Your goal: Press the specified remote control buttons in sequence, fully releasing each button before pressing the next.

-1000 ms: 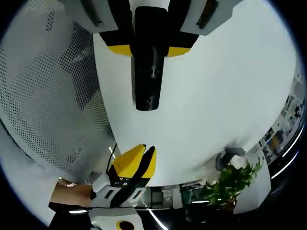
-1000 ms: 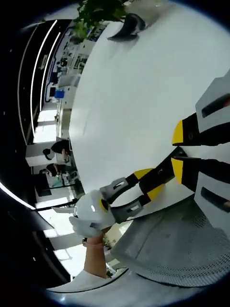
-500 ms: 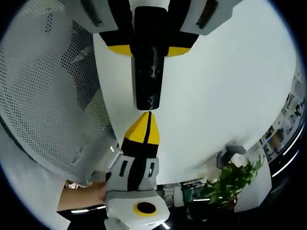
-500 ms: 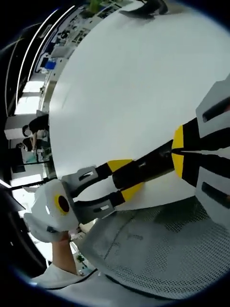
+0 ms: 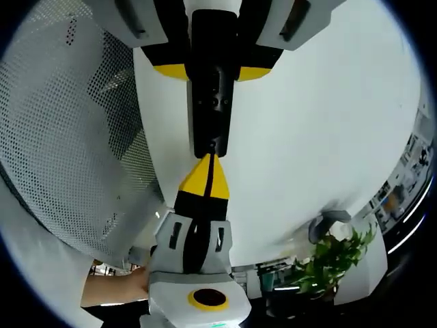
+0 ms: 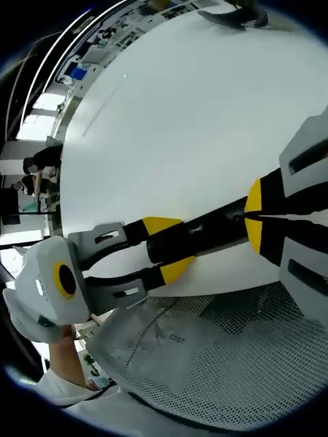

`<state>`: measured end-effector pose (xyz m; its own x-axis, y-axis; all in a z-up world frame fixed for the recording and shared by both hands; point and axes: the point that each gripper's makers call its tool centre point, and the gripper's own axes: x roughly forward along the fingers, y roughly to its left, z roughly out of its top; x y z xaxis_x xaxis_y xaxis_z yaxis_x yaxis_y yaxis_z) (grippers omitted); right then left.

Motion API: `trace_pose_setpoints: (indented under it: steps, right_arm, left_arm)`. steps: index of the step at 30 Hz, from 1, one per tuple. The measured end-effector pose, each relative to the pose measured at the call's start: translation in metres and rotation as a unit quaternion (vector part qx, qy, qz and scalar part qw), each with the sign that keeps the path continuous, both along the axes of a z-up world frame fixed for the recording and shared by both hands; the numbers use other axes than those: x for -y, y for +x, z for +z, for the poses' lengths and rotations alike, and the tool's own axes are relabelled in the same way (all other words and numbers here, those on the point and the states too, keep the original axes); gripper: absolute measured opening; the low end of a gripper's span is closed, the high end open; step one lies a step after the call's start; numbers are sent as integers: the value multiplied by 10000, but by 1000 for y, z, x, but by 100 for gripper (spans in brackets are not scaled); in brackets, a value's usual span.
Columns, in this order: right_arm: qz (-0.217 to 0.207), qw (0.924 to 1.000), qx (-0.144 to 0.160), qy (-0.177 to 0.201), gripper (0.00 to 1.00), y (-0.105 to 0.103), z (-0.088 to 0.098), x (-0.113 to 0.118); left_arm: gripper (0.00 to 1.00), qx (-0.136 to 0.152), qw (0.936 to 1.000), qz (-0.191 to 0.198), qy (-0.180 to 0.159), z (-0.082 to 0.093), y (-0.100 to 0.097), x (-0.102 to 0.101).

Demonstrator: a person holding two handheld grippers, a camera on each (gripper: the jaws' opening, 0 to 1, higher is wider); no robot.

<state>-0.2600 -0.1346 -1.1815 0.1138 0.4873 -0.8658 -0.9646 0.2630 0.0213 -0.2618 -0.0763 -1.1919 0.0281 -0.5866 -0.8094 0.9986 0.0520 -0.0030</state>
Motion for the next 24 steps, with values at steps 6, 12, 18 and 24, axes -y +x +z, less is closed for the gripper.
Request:
trace_pose_setpoints:
  steps: [6,12,18,24]
  right_arm:
    - [-121,9995,-241,-172,0,1,-1,-1]
    - [-356,9985,-392,-157,0,2,-1,1]
    - [-784,9945,-424,556,0,2,1,-1]
    - [-851,9930,-426,695,0,2,2,-4]
  left_arm:
    - [24,11,10000,46,-30,0,-1,-3]
    - [24,11,9998,182,4,0,-3,-11]
    - [24,35,9999,105,69,0,-4,-9]
    - [24,31,9998,-7,188,0,-4,-9]
